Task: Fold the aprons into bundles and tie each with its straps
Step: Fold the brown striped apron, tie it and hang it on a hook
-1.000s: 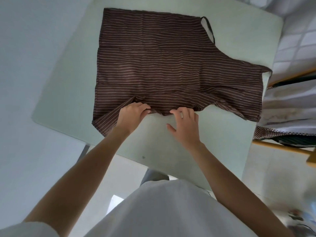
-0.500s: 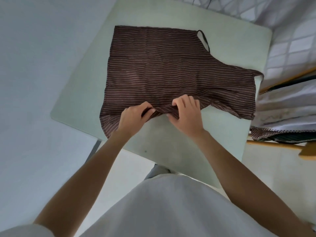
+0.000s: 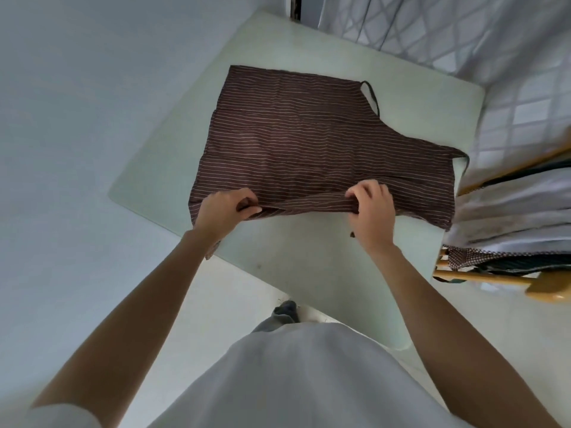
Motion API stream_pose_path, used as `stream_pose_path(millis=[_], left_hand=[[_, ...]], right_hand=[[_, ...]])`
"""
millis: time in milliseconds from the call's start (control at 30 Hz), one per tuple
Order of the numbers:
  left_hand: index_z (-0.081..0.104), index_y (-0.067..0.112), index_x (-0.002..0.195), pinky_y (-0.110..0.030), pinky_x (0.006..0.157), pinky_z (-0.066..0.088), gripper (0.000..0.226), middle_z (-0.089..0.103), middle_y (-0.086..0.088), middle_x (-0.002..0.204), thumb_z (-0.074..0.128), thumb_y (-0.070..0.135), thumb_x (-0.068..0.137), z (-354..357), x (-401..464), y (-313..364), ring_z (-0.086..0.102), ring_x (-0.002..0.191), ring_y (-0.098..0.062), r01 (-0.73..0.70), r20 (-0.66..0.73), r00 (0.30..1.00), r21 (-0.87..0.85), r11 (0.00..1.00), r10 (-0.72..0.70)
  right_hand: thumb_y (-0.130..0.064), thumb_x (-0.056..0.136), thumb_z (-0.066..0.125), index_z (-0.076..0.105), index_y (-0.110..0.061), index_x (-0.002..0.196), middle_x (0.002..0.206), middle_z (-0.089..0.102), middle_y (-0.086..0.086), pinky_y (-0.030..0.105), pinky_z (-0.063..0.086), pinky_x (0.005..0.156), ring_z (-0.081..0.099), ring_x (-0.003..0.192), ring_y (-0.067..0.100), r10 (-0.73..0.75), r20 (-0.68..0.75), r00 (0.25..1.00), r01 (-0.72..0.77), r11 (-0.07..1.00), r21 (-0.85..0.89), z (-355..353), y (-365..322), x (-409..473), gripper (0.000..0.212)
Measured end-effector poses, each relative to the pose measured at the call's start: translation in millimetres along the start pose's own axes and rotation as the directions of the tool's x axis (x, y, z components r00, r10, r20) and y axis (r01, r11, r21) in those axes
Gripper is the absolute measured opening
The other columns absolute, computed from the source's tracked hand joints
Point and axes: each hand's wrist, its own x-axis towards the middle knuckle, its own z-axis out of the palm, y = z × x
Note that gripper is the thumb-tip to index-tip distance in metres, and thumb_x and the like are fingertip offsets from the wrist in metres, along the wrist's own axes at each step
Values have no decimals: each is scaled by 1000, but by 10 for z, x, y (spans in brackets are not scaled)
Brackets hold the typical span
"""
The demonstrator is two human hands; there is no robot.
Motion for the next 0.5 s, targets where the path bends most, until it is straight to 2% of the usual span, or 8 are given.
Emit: stream_pose_path(millis=[100,233,367,500], left_hand=[[65,23,100,-15,64,40,20,70,6,89,62,38,86,70,-100,-72,58,74,-7,11,155,988,-31,999,-6],[67,23,101,-9,61,37,21,69,8,91,62,37,86,226,-251,-77,56,75,-4,32,227,974,-37,999,-23],[65,24,103,-19,68,43,15,65,6,100,58,25,90,395,-418,-78,56,87,-10,29,256,966,71,997,-46],[70,22,99,-25,71,47,25,66,3,104,55,6,88,455,-699,-159,60,93,-17,165,125,977,80,983,-174]], right_hand=[[-6,75,73,70,-11,94,102,62,6,33,49,79,57,93,24,-69,97,993,56,990,127,-190,278,-130,20],[-7,79,72,70,-7,92,99,66,5,32,51,77,60,91,22,-94,231,969,50,981,189,-306,400,-331,13],[-8,84,65,60,-6,92,109,63,6,19,39,80,57,98,17,82,324,942,-177,945,275,-243,370,-519,10],[-11,83,66,59,-15,89,100,68,0,18,43,76,61,92,15,169,429,887,-317,900,300,-183,370,-843,10]])
